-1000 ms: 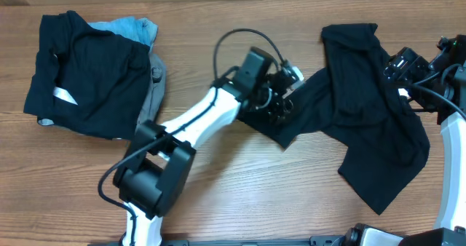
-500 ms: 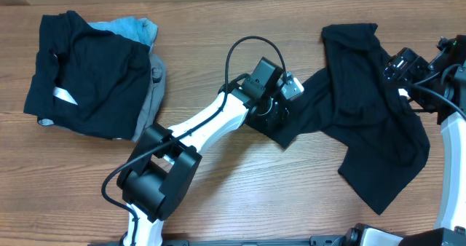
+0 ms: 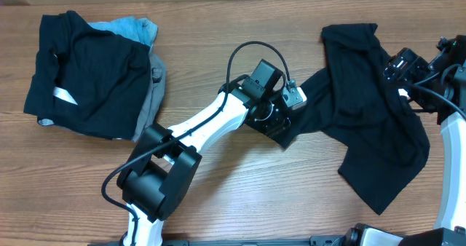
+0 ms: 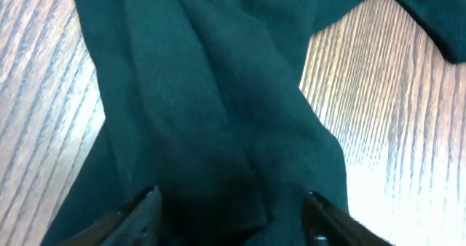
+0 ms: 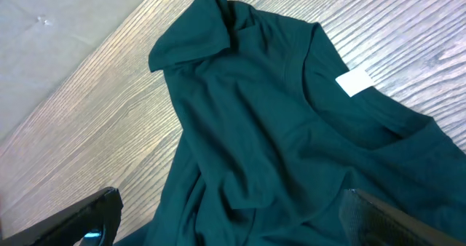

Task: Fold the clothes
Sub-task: 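Reach left gripper to the t-shirt's left sleeve and grasp it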

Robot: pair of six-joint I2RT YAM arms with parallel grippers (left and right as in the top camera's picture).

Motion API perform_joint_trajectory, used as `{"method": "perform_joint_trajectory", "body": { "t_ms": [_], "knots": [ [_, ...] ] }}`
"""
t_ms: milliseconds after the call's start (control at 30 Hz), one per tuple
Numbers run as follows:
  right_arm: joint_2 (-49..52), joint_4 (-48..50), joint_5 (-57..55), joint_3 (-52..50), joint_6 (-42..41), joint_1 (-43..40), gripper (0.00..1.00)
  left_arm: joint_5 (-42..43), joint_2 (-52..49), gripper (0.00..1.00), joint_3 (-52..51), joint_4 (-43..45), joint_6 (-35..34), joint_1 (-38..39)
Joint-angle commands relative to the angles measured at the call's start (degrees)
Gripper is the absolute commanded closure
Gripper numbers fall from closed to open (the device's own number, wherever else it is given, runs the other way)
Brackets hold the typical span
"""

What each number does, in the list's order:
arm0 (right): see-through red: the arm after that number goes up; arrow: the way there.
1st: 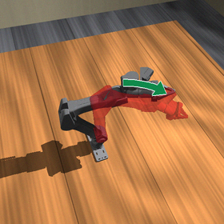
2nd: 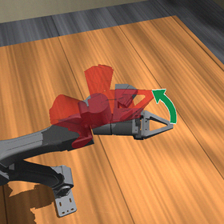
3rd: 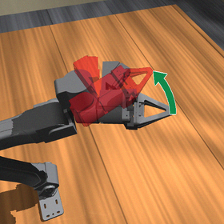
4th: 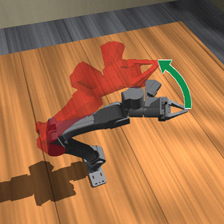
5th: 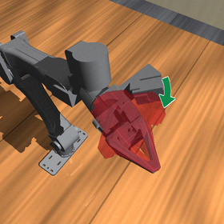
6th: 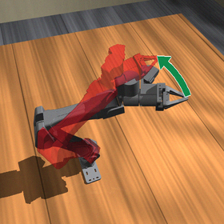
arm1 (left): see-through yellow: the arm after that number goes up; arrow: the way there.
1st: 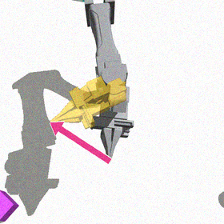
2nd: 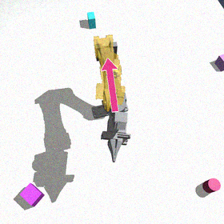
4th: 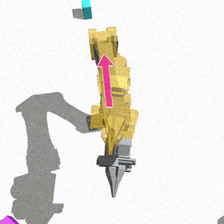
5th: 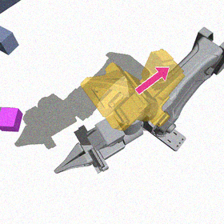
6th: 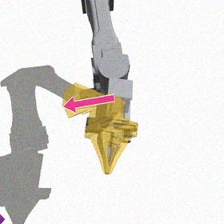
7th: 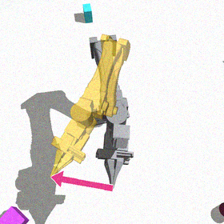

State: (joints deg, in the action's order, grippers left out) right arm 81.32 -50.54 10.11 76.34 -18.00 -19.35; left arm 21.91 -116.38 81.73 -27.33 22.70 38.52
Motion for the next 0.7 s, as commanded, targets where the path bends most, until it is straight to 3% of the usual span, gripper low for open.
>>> {"method": "perform_joint_trajectory", "body": {
  "t_ms": [0,67,200,233,333,467,667],
  "knots": [
    [-0.3,0.1,0.1,0.2,0.5,0.1,0.00,-1.4,-0.5,0.26,1.0,0.6,3.2,0.0],
    [-0.2,0.1,0.1,0.2,0.5,0.1,0.00,-1.5,-0.7,0.13,1.0,0.8,4.6,0.0],
    [-0.2,0.0,0.1,0.2,0.5,0.1,0.00,-1.5,-2.4,0.13,1.0,1.0,4.6,0.0],
    [-0.3,0.0,0.1,0.2,0.5,0.1,0.00,-1.5,-3.2,0.15,1.0,1.3,4.5,0.0],
    [-0.3,0.0,0.1,0.2,0.5,0.1,0.00,-1.5,-4.6,0.34,1.0,2.0,4.4,0.0],
    [-0.2,0.0,0.1,0.2,0.5,0.1,0.00,-1.4,-4.6,0.47,1.7,2.5,3.4,0.0],
    [-0.2,0.0,0.1,0.2,0.5,0.1,0.00,-1.3,-4.6,0.44,6.5,1.4,1.2,-0.3]
  ]
}}
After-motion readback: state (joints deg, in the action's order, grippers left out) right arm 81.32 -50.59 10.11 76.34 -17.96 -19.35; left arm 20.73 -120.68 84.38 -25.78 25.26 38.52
